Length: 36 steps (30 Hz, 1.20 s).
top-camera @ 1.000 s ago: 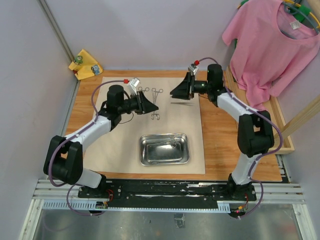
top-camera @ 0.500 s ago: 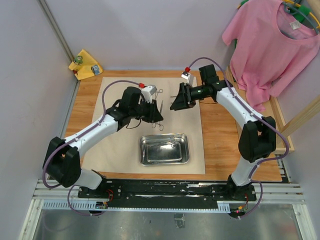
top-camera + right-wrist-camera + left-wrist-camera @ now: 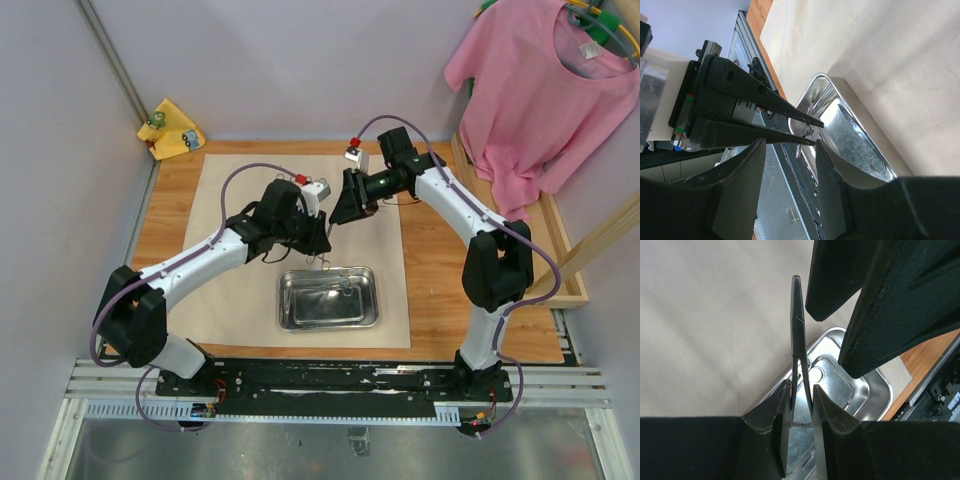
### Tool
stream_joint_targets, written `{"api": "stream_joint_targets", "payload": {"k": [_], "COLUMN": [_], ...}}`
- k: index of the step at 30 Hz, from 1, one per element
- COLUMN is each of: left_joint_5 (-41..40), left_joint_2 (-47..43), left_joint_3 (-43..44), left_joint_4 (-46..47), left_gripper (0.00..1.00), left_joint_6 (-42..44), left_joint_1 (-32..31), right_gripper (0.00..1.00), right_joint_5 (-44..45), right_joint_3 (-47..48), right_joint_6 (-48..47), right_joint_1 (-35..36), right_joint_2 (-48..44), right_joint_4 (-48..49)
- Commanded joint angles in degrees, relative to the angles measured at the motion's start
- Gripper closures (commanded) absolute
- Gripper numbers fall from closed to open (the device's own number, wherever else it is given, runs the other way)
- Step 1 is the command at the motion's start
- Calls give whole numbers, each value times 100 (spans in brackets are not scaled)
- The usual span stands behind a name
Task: Open and lay out the surgical kit
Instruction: Place the medical item in the surgical kit.
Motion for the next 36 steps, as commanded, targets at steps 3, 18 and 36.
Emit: {"api": "stream_joint_targets", "payload": {"k": [3, 18, 36], "left_joint_5": [-42, 119, -408], "left_joint_2": [43, 85, 139], "left_joint_3": [199, 208, 352], "left_joint_4": [-21, 17, -58], "left_gripper": [89, 89, 61], "left_joint_6": [155, 164, -51], "left_joint_1": [-79, -149, -159], "right_gripper": [59, 66, 99], "right_joint_5": [24, 112, 344], "right_joint_3": [223, 387, 86], "right_joint_6": [-131, -115, -150], "right_joint_1": [114, 202, 148], "right_joint_2": [151, 489, 294], "right_joint_4": [-217, -203, -141]}}
